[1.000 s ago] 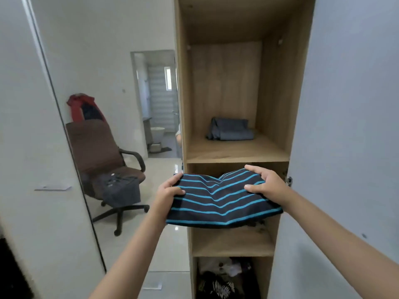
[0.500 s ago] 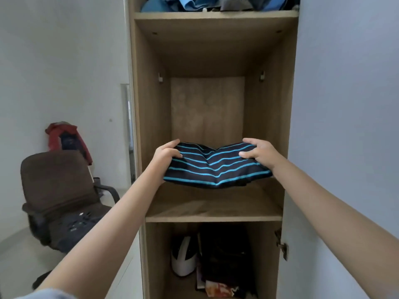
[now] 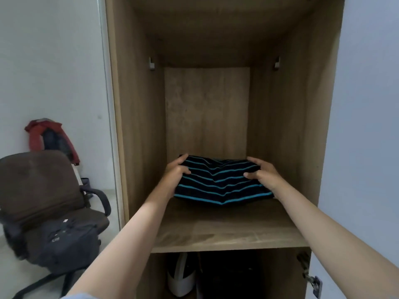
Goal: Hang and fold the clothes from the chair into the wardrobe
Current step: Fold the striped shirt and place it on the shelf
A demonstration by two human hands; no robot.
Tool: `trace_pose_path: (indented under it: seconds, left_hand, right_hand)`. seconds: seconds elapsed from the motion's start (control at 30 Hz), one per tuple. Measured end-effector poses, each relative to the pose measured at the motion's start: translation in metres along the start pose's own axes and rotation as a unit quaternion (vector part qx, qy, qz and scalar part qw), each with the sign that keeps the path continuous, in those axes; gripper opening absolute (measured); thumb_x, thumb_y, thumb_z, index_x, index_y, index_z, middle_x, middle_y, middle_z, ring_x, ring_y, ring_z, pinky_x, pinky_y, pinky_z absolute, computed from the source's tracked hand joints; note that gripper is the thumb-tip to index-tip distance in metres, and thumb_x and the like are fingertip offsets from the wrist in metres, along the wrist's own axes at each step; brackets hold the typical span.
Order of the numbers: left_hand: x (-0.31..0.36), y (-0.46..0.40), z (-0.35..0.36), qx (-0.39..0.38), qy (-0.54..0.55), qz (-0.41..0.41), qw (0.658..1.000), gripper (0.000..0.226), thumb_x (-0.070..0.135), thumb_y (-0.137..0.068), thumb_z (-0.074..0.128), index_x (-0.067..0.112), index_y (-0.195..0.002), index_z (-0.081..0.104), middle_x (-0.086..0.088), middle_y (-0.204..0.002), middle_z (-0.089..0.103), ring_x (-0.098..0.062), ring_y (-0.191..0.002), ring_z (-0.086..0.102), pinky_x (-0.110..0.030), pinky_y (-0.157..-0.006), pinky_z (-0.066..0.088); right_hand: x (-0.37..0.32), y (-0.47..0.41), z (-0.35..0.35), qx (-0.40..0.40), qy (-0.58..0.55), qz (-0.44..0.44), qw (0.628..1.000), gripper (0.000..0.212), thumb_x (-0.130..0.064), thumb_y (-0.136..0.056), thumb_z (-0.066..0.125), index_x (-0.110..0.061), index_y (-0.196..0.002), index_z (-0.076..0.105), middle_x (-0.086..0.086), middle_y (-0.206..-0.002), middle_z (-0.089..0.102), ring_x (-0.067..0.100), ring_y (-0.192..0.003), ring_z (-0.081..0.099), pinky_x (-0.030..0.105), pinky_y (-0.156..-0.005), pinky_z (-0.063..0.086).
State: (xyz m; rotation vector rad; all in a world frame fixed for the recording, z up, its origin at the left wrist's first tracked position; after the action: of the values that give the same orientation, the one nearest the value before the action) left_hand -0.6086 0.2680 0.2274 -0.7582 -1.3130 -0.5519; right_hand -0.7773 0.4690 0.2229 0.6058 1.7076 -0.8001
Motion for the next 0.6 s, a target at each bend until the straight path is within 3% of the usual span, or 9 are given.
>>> trace_pose_path:
  seconds: [0.1,0.2,0.27,0.4,0.6]
  left_hand:
    - [-0.039,0.002,-0.005,0.017,-0.032,-0.046,0.998,0.065,-0.017,-0.083,0.044,0.016,-0.139,0.047,-0.009,-0.141,0.046,-0.021,-0.106,0.055,-0.014,-0.060,0.046]
    - [-0.061,0.008,-0.008,0.027,-0.049,-0.068,0.996,0.066,-0.019,-0.081,0.044,0.013,-0.138,0.048,-0.012,-0.148,0.038,-0.028,-0.131,0.041,-0.020,-0.084,0.043]
    - [-0.068,0.021,-0.009,0.033,-0.055,-0.077,0.995,0.065,-0.018,-0.081,0.045,0.013,-0.138,0.049,-0.011,-0.148,0.038,-0.028,-0.133,0.039,-0.023,-0.091,0.041]
    - [-0.076,0.051,-0.009,0.000,-0.084,-0.080,0.993,0.065,-0.012,-0.084,0.046,0.018,-0.142,0.044,-0.009,-0.146,0.041,-0.027,-0.129,0.043,-0.026,-0.089,0.043]
    - [-0.077,0.067,-0.012,-0.012,-0.229,-0.055,0.972,0.065,-0.003,-0.086,0.059,0.018,-0.144,0.039,-0.005,-0.145,0.042,-0.021,-0.130,0.043,-0.019,-0.093,0.037]
  right_hand:
    - [0.044,0.004,0.005,-0.013,0.031,0.047,0.998,0.067,-0.001,-0.084,0.068,-0.018,-0.143,0.043,0.007,-0.142,0.047,0.020,-0.118,0.054,0.022,-0.085,0.048]
    - [0.071,0.015,0.007,-0.022,0.046,0.081,0.995,0.066,-0.003,-0.083,0.069,-0.019,-0.142,0.043,0.004,-0.144,0.045,0.020,-0.127,0.047,0.023,-0.092,0.042]
    - [0.079,0.023,0.006,-0.026,0.055,0.091,0.994,0.066,-0.003,-0.083,0.070,-0.018,-0.142,0.044,0.005,-0.143,0.045,0.020,-0.127,0.046,0.021,-0.093,0.039]
    - [0.080,0.034,0.004,-0.039,0.086,0.088,0.992,0.068,-0.005,-0.081,0.072,-0.018,-0.142,0.044,0.008,-0.145,0.043,0.022,-0.130,0.044,0.024,-0.096,0.038]
    - [0.076,0.047,0.001,-0.043,0.170,0.064,0.982,0.065,-0.013,-0.080,0.075,-0.014,-0.139,0.047,0.010,-0.143,0.044,0.024,-0.127,0.047,0.023,-0.092,0.039]
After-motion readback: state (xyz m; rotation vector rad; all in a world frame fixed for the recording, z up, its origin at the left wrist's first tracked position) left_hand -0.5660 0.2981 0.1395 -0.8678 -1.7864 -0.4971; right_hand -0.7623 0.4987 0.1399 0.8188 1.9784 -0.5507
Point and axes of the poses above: each hand's wrist, its own y-axis away from the middle knuckle, its own z-axis out of the palm, x = y × z, the point moved 5 cm from there along -y, towards the middle knuckle
